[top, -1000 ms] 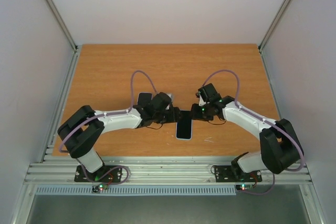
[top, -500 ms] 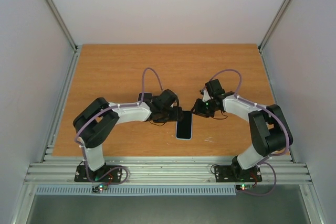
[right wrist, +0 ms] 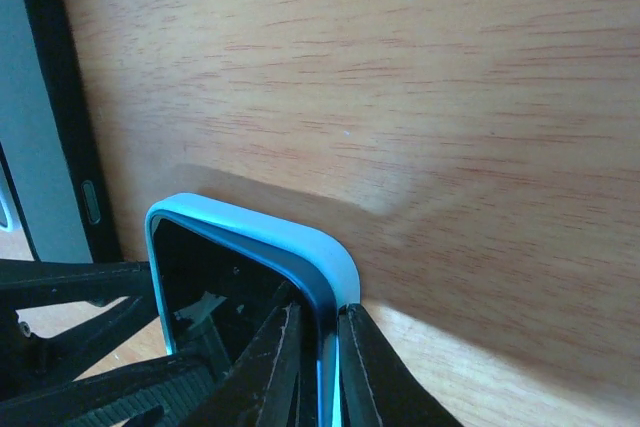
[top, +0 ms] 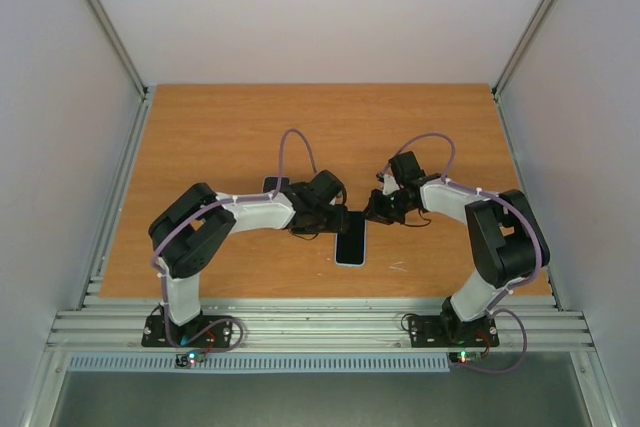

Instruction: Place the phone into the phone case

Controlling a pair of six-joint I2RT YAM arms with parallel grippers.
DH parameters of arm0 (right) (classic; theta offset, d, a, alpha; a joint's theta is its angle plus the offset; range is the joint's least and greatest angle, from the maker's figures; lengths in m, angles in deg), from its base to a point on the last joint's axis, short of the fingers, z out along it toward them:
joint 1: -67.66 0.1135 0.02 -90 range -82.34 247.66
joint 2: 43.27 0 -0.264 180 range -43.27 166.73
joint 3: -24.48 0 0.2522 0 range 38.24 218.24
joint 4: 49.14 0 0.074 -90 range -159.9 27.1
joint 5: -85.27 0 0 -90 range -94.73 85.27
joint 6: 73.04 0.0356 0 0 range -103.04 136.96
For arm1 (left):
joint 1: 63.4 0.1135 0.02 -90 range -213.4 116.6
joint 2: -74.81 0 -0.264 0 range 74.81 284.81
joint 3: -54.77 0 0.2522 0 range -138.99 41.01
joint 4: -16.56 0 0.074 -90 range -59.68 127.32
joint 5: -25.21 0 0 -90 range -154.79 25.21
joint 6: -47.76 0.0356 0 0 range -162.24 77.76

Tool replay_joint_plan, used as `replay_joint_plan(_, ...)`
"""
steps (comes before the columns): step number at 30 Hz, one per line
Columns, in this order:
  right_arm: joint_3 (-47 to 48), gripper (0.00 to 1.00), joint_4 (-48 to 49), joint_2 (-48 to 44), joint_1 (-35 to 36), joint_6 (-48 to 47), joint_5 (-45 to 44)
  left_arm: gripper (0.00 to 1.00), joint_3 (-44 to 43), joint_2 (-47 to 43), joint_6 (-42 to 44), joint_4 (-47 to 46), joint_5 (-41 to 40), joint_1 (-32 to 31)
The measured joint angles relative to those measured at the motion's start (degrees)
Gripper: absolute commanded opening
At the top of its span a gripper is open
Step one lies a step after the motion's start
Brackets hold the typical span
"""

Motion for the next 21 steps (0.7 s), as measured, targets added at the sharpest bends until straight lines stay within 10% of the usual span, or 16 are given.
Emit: replay_joint_plan(21,8.7,0.16,-10.51,5.42,6.49,1.77,-13.18,0.51,-3.74,1.42,3.34,5.99,-8.24,-3.76)
